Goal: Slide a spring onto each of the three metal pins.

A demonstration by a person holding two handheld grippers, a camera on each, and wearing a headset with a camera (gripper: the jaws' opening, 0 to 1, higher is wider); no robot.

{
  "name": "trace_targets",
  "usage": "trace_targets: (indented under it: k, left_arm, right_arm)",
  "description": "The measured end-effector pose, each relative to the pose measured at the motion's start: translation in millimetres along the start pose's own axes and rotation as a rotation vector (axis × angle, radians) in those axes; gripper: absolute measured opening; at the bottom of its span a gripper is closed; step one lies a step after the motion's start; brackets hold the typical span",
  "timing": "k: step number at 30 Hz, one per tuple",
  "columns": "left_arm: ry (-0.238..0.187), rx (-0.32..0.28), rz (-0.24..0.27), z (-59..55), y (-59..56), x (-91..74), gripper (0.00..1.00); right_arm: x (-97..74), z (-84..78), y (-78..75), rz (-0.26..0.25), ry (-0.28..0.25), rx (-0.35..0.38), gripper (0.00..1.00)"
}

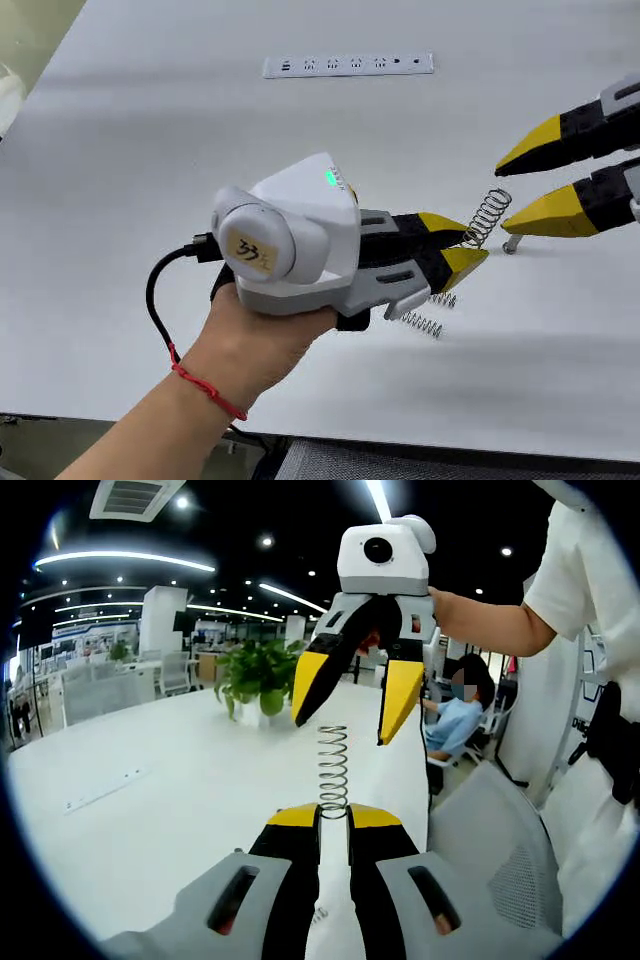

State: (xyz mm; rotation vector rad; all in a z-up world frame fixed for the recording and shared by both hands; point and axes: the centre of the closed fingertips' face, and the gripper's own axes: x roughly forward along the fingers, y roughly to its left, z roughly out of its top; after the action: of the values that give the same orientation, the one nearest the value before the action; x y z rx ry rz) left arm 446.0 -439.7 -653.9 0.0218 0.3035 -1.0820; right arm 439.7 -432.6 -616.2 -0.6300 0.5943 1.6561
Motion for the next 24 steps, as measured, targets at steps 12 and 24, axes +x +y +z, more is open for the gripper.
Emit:
trace_targets:
  k: [12, 24]
  left_arm:
    - [-0.004, 0.014, -0.026, 2.6, -7.6, 4.0, 0.06]
    - [-0.005, 0.026, -0.036, 4.1, -11.6, 5.7, 0.06]
  right_arm:
    - [11.2, -8.7, 7.9, 0.175, 0.237, -0.166, 0.16]
    - [15.7, -17.8, 14.2, 0.248, 0.347, -0.231, 0.11]
